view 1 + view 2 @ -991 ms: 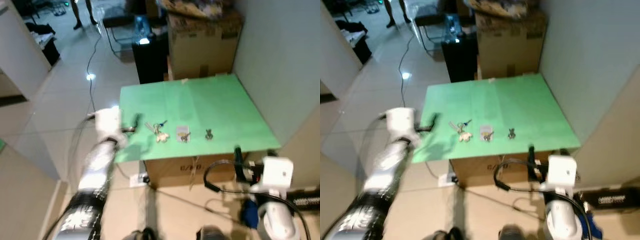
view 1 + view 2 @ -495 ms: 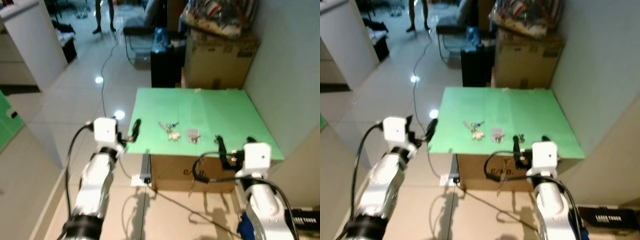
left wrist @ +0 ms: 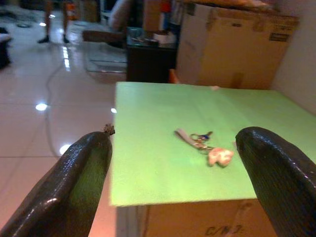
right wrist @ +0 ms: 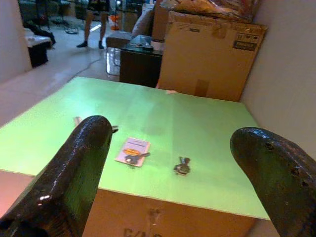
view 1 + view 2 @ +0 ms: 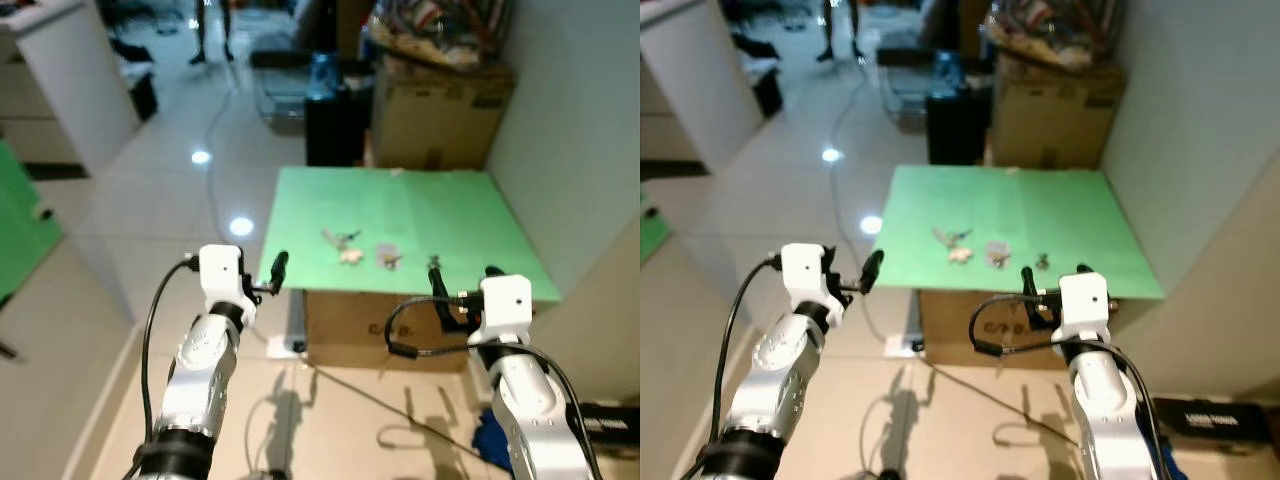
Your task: Hang keys on a hook
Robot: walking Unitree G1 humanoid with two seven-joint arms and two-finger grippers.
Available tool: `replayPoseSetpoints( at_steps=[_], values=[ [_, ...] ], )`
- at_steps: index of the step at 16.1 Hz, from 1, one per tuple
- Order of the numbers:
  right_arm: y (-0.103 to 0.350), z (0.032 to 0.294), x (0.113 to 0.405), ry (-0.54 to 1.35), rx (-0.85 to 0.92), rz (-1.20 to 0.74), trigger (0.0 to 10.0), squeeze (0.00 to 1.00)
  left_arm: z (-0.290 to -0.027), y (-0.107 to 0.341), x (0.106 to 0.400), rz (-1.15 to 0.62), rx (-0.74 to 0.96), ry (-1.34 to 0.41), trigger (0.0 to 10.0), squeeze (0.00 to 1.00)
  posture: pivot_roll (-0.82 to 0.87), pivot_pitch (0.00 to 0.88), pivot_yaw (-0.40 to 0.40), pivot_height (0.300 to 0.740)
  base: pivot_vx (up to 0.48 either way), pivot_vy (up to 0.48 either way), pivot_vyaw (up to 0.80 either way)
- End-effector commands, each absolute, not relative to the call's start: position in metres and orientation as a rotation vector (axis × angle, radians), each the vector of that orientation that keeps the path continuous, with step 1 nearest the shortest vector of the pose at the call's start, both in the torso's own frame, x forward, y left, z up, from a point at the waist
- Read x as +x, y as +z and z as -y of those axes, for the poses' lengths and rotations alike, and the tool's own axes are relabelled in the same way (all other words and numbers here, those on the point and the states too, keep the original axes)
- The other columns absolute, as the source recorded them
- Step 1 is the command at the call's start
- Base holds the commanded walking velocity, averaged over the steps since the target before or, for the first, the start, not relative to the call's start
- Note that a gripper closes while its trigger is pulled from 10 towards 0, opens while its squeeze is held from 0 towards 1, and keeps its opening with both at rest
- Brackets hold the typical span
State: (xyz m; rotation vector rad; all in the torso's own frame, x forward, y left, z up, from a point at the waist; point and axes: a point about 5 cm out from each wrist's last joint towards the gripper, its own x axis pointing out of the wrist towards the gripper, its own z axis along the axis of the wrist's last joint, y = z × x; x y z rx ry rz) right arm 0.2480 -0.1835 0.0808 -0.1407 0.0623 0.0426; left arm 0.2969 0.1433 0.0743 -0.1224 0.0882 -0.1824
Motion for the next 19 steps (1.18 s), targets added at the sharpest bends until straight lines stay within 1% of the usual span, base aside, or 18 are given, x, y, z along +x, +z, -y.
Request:
replayPoseSetpoints(
  at_steps=[1,3,7,11,14,16,19],
  values=[
    [0.08,0.184,0.248,0.032,-0.13,-0.062,10.0,0.0,-0.151,0.079,0.297,-0.068,-0.104,-0.163,10.0,0.0,-0.16,0.0,0.038,0.74,0.0,0.0,0.0],
    [0.076,0.179,0.246,0.054,-0.132,-0.072,10.0,0.0,-0.157,0.076,0.298,-0.082,-0.118,-0.128,10.0,0.0,-0.16,0.0,0.038,0.74,0.0,0.0,0.0],
    [0.077,0.182,0.25,0.041,-0.128,-0.07,10.0,0.0,-0.152,0.079,0.299,-0.07,-0.084,-0.163,10.0,0.0,-0.16,0.0,0.038,0.74,0.0,0.0,0.0],
    [0.074,0.179,0.249,0.049,-0.127,-0.079,10.0,0.0,-0.149,0.077,0.302,-0.082,-0.105,-0.161,10.0,0.0,-0.16,0.0,0.042,0.74,0.0,-0.429,0.0],
    [0.074,0.179,0.25,0.059,-0.132,-0.085,10.0,0.0,-0.148,0.077,0.304,-0.086,-0.107,-0.162,10.0,0.0,-0.16,0.0,0.043,0.74,0.16,-0.412,0.61],
    [0.074,0.181,0.251,0.05,-0.134,-0.082,10.0,0.0,-0.144,0.077,0.307,-0.089,-0.111,-0.173,10.0,0.0,-0.17,0.0,0.044,0.74,0.0,-0.412,0.57],
    [0.074,0.181,0.253,0.058,-0.15,-0.086,10.0,0.0,-0.142,0.076,0.312,-0.1,-0.138,-0.168,10.0,0.0,-0.17,0.0,0.045,0.74,0.28,-0.384,0.0]
  ],
)
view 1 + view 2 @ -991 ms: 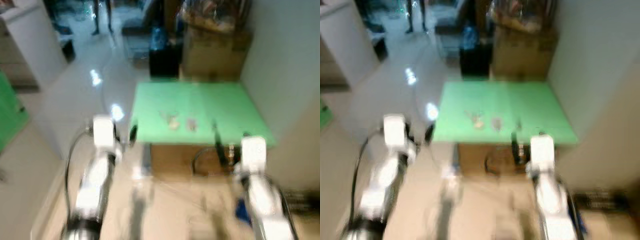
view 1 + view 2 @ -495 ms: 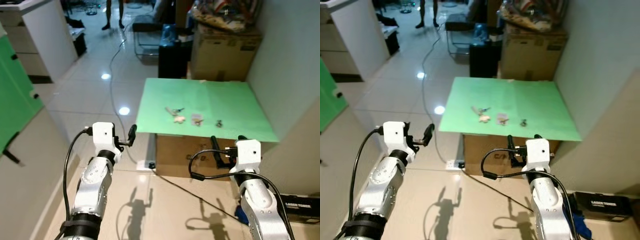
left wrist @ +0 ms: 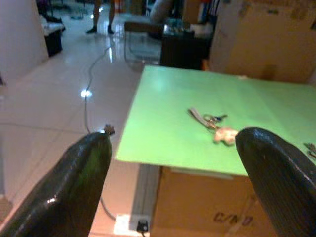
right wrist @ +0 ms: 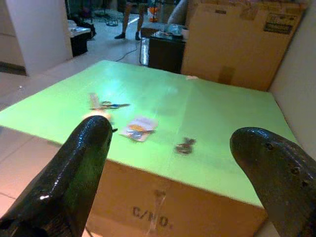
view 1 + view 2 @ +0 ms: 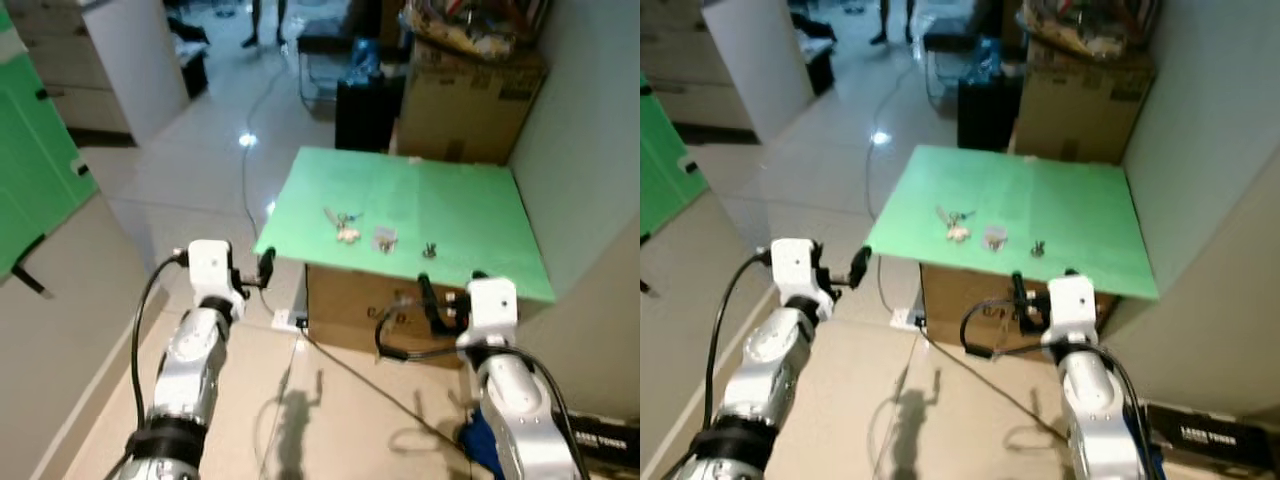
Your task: Hang keys on a hook
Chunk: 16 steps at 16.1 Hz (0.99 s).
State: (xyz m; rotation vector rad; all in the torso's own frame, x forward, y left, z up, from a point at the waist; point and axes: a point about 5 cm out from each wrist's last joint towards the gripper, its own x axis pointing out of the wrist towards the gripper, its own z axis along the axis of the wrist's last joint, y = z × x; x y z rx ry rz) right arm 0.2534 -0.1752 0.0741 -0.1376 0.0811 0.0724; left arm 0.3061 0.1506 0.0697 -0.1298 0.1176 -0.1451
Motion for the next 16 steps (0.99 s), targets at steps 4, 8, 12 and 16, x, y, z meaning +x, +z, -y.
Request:
replayPoseSetpoints(
  at_steps=[4,8,12,16],
  values=[
    [0.066,0.18,0.252,0.049,-0.158,-0.13,10.0,0.0,-0.144,0.072,0.314,-0.126,-0.109,-0.128,10.0,0.0,-0.17,0.0,0.045,0.74,0.185,0.0,0.43],
    [0.065,0.174,0.256,0.069,-0.147,-0.123,10.0,0.0,-0.143,0.077,0.315,-0.089,-0.07,-0.15,10.0,0.0,-0.15,0.0,0.043,0.74,0.0,0.0,0.0],
    [0.065,0.171,0.256,0.074,-0.146,-0.118,10.0,0.0,-0.141,0.079,0.315,-0.073,-0.04,-0.18,10.0,0.0,-0.15,0.0,0.045,0.74,0.0,0.0,0.0],
    [0.063,0.172,0.255,0.065,-0.143,-0.118,10.0,0.0,-0.137,0.084,0.318,-0.05,-0.007,-0.224,10.0,0.0,-0.16,0.0,0.055,0.74,0.349,0.0,0.0]
  ],
)
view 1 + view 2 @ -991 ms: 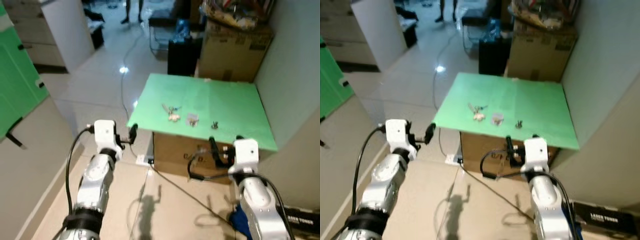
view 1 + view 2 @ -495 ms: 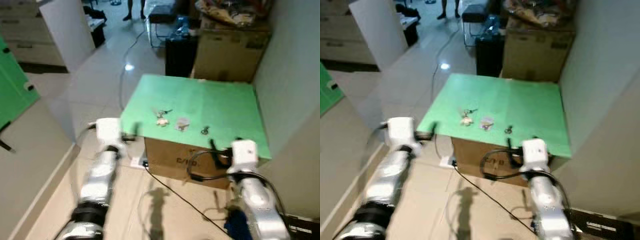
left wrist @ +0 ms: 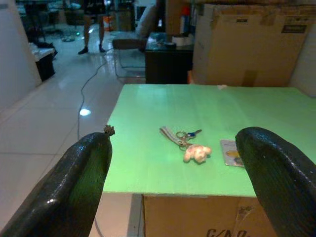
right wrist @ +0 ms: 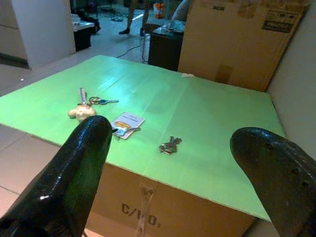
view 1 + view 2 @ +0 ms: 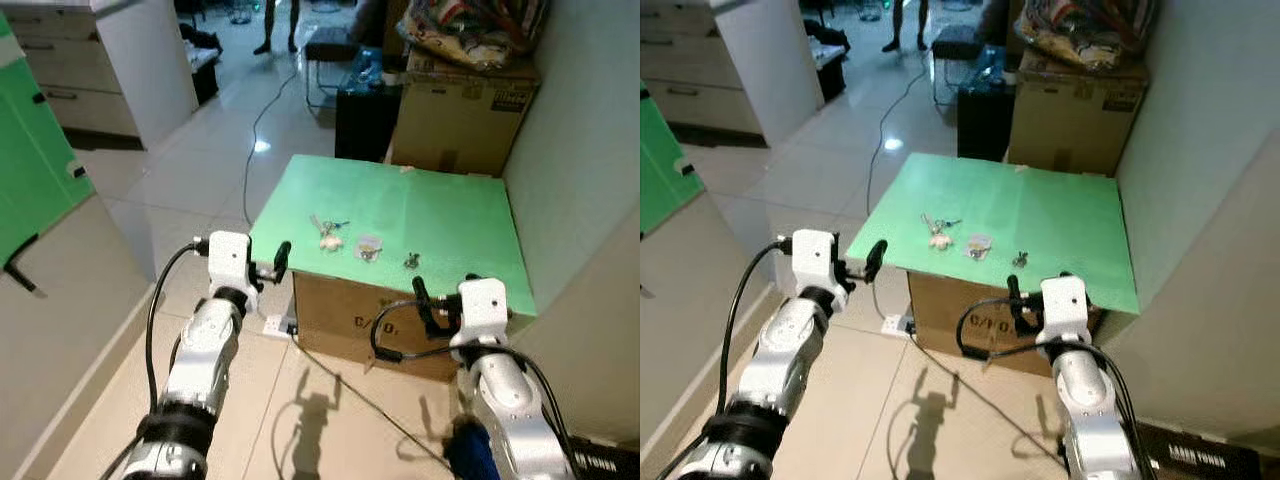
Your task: Hang keys on a hook
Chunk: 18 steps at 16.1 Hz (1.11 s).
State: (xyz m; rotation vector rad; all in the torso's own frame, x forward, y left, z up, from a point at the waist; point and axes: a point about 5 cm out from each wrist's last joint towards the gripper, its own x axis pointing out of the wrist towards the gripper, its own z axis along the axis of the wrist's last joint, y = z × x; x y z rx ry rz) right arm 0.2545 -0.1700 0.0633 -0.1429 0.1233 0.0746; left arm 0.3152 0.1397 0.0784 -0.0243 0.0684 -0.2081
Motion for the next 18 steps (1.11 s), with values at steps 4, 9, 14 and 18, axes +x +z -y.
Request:
replayPoseSetpoints(
  at_steps=[4,9,14,18],
  values=[
    [0.0621,0.1706,0.2528,0.059,-0.139,-0.12,10.0,0.0,-0.1376,0.085,0.3201,-0.051,-0.026,-0.22,10.0,0.0,-0.17,0.0,0.067,0.74,0.48,0.0,0.0],
    [0.0603,0.1711,0.2511,0.057,-0.144,-0.126,10.0,0.0,-0.1372,0.0833,0.3203,-0.062,-0.041,-0.21,10.0,0.0,-0.17,0.0,0.068,0.74,0.48,0.0,0.0],
    [0.0597,0.1711,0.2515,0.063,-0.148,-0.131,10.0,0.0,-0.1374,0.0818,0.3207,-0.07,-0.059,-0.198,10.0,0.0,-0.16,0.0,0.062,0.74,0.48,0.0,0.0],
    [0.0588,0.1717,0.2528,0.075,-0.152,-0.135,10.0,0.0,-0.1365,0.0801,0.3201,-0.074,-0.062,-0.197,10.0,0.0,-0.16,0.0,0.056,0.74,0.48,0.0,0.0]
  ],
)
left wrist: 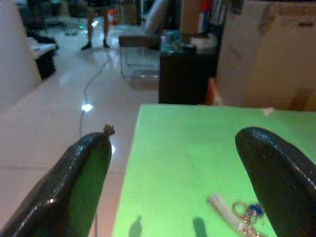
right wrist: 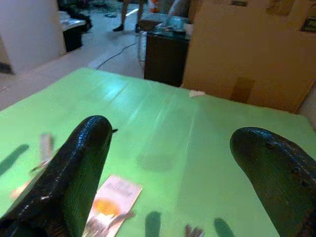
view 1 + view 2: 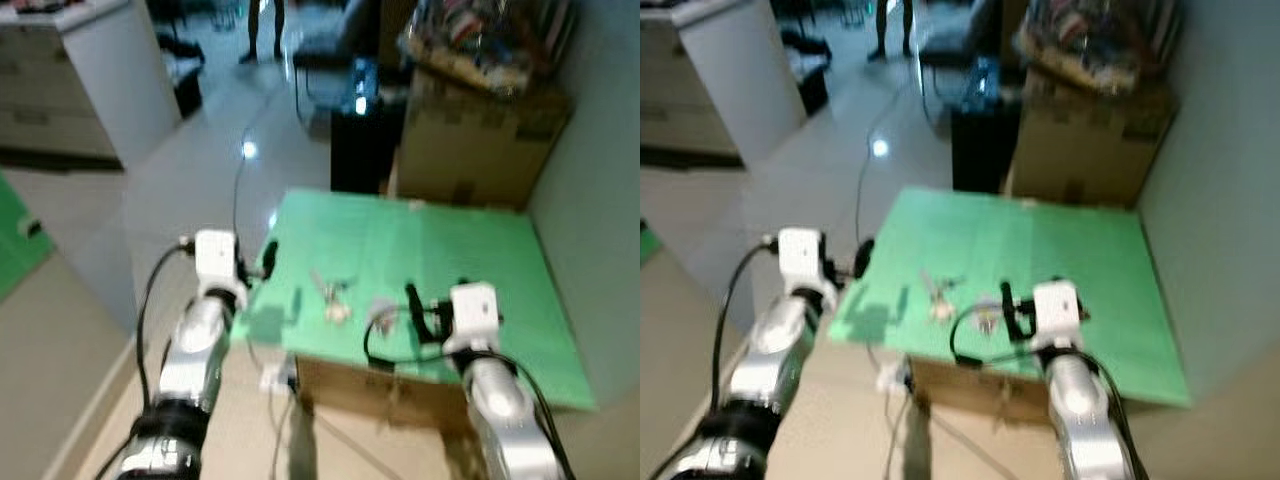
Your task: Hang keys on a hook
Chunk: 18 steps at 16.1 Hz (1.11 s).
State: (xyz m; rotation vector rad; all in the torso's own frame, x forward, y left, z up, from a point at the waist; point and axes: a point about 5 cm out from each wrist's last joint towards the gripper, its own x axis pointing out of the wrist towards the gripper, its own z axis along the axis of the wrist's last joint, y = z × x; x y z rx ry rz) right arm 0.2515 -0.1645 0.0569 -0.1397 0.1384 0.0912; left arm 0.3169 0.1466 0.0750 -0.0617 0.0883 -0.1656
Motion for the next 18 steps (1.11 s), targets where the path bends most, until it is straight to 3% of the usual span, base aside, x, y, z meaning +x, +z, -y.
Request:
replayPoseSetpoints(
  at_steps=[1,5,10,13,15,16,18],
  values=[
    [0.059,0.172,0.253,0.077,-0.153,-0.135,10.0,0.0,-0.136,0.08,0.32,-0.072,-0.059,-0.201,10.0,0.0,-0.16,0.0,0.055,0.74,0.48,0.0,0.0],
    [0.058,0.17,0.254,0.085,-0.152,-0.139,10.0,0.0,-0.136,0.08,0.32,-0.067,-0.043,-0.211,10.0,0.0,-0.16,0.0,0.056,0.74,0.48,0.0,0.0],
    [0.047,0.164,0.259,0.093,-0.084,-0.19,10.0,0.0,-0.144,0.077,0.324,-0.109,0.035,-0.312,10.0,0.0,-0.13,0.0,0.059,0.74,0.0,0.0,0.0],
    [0.035,0.16,0.266,0.087,-0.042,-0.249,10.0,0.0,-0.161,0.081,0.328,-0.123,0.143,-0.398,10.0,0.0,-0.12,0.0,0.065,0.74,0.0,0.0,0.0],
    [0.028,0.148,0.266,0.121,-0.043,-0.276,10.0,0.0,-0.197,0.09,0.326,-0.113,0.233,-0.432,10.0,0.0,-0.07,0.0,0.078,0.74,0.0,0.0,0.0],
    [0.021,0.141,0.264,0.139,-0.033,-0.3,10.0,0.0,-0.212,0.097,0.322,-0.113,0.214,-0.5,10.0,0.0,-0.05,0.0,0.076,0.74,0.0,0.0,0.0],
    [0.01,0.137,0.257,0.148,-0.024,-0.33,10.0,0.0,-0.211,0.099,0.311,-0.147,0.116,-0.652,10.0,0.0,-0.03,0.0,0.076,0.74,0.0,0.0,0.0]
  ],
)
